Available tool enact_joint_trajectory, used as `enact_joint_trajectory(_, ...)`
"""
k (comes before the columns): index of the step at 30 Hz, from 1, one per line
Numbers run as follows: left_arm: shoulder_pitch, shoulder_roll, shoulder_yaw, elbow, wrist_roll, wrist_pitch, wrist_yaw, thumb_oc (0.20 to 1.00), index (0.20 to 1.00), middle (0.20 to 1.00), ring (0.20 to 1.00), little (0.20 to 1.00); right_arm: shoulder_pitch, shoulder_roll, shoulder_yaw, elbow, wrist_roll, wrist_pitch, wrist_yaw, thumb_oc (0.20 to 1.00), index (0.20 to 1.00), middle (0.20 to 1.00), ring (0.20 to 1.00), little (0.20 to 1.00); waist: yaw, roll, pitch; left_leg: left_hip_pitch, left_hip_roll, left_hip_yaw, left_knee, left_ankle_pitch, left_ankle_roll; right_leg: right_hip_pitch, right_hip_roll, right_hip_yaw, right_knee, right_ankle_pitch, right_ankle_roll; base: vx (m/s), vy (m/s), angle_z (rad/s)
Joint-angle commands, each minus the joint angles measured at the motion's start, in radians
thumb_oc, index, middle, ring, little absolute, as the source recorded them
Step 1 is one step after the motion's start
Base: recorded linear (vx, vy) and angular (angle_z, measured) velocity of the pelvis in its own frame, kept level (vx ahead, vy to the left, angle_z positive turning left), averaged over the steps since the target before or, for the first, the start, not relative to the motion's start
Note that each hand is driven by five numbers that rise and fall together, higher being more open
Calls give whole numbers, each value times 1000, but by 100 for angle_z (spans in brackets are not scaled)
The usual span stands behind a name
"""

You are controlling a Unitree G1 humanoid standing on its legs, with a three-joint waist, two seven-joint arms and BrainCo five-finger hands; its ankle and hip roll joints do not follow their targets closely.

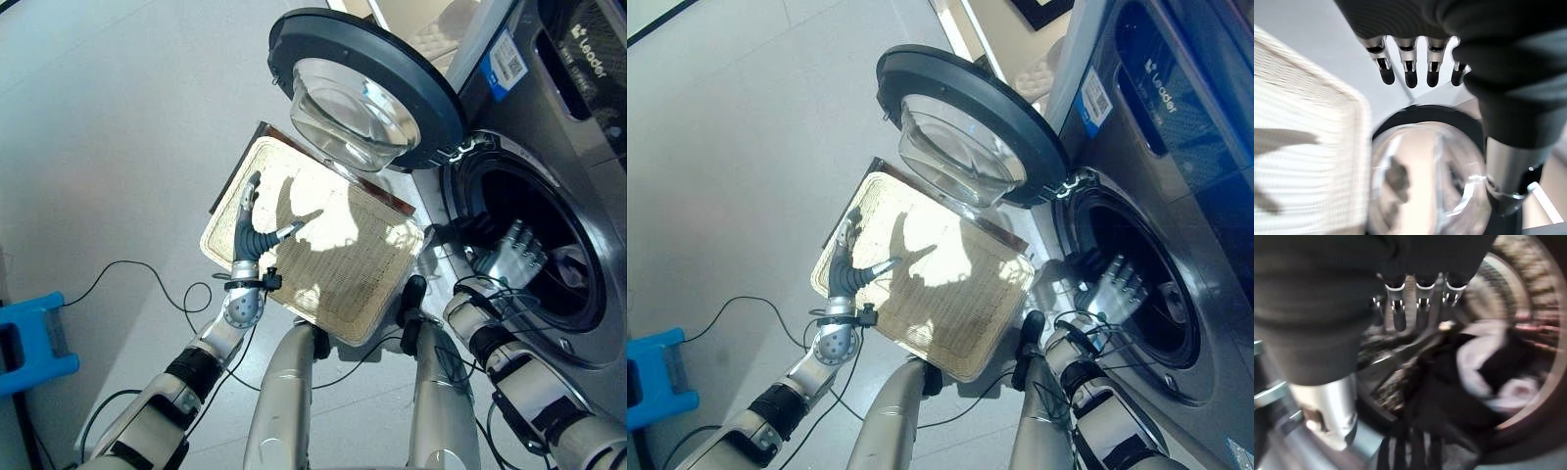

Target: Put the clothes into the washing machine.

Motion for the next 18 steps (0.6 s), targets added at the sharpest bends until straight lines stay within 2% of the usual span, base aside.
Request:
enact_joint_trajectory(1, -14, -12, -22, 50, 45, -13, -45, 1000, 1000, 1000, 1000, 1000, 15, -28, 60, -3, -123, 13, 142, 1000, 1000, 1000, 1000, 1000, 22, -13, -17, 75, -7, 51, 16, -117, -39, 59, 34, -42, 13, -39, 65, -52, 27, -1)
enact_joint_trajectory(4, -14, -36, -21, 171, 41, 2, -97, 1000, 1000, 1000, 1000, 1000, 48, -14, 111, 2, -198, -12, 246, 1000, 1000, 1000, 1000, 1000, 15, -34, -17, 149, -3, 45, -5, -110, -46, 136, 42, -35, -16, -39, 65, 9, 21, -2)
enact_joint_trajectory(12, 1, -91, -4, 339, 50, 64, -153, 1000, 1000, 1000, 1000, 1000, 130, 7, 130, 10, -268, -32, 338, 1000, 1000, 1000, 1000, 1000, 4, -77, -20, 306, 12, 36, -60, -94, -62, 305, 76, -19, -88, -37, 65, 18, -7, -2)
enact_joint_trajectory(13, 28, -101, -3, 384, 49, 80, -172, 1000, 1000, 1000, 1000, 1000, 171, 13, 133, 14, -279, -51, 368, 1000, 1000, 1000, 1000, 1000, 3, -91, -54, 349, 18, 36, -92, -86, -69, 354, 88, -16, -130, -33, 68, 96, -32, -6)
enact_joint_trajectory(16, 59, -115, -1, 434, 53, 104, -209, 1000, 1000, 1000, 1000, 1000, 213, 16, 133, 14, -288, -76, 399, 1000, 1000, 1000, 1000, 1000, 1, -104, -89, 400, 19, 34, -133, -78, -76, 414, 98, -14, -180, -25, 69, 115, -24, -7)
enact_joint_trajectory(18, 107, -135, 8, 498, 70, 146, -256, 1000, 1000, 1000, 1000, 1000, 263, 35, 124, 21, -298, -115, 458, 1000, 1000, 1000, 1000, 1000, -2, -117, -143, 465, 14, 17, -204, -53, -82, 484, 114, 5, -242, -13, 76, 157, -18, -7)
